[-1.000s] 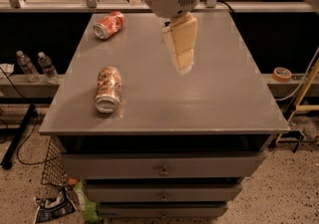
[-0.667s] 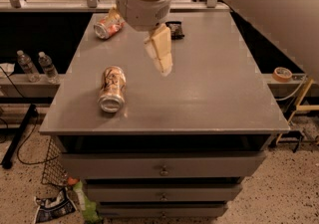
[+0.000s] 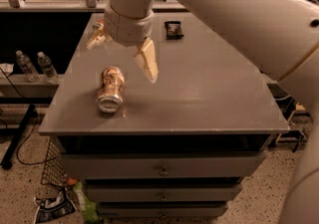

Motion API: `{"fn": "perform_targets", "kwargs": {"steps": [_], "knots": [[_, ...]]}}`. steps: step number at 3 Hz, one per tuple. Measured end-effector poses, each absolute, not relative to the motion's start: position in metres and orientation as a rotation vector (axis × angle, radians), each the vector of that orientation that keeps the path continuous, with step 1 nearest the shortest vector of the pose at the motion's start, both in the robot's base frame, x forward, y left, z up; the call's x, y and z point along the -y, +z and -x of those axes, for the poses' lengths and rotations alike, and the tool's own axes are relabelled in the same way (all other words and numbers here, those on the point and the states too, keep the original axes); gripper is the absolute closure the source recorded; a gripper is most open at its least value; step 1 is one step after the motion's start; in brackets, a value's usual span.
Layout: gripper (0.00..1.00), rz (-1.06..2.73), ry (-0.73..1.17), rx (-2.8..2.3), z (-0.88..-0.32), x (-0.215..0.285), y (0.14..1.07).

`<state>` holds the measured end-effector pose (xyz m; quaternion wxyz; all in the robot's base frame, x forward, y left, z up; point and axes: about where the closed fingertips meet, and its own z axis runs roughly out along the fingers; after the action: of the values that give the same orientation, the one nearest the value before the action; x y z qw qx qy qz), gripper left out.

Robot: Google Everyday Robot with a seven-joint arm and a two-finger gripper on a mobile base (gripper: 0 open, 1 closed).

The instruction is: Pick orange can

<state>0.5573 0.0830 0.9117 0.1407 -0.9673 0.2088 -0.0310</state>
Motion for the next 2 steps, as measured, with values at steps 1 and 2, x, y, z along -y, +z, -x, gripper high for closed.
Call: {"fn": "perform_targets", "kwargs": {"steps": [1, 2], "knots": [[0.00, 2.845, -0.021, -0.469, -0.555, -0.098, 0.891], [0.00, 2.883, 0.068, -0.365, -0.557, -0.113, 0.870]]}}
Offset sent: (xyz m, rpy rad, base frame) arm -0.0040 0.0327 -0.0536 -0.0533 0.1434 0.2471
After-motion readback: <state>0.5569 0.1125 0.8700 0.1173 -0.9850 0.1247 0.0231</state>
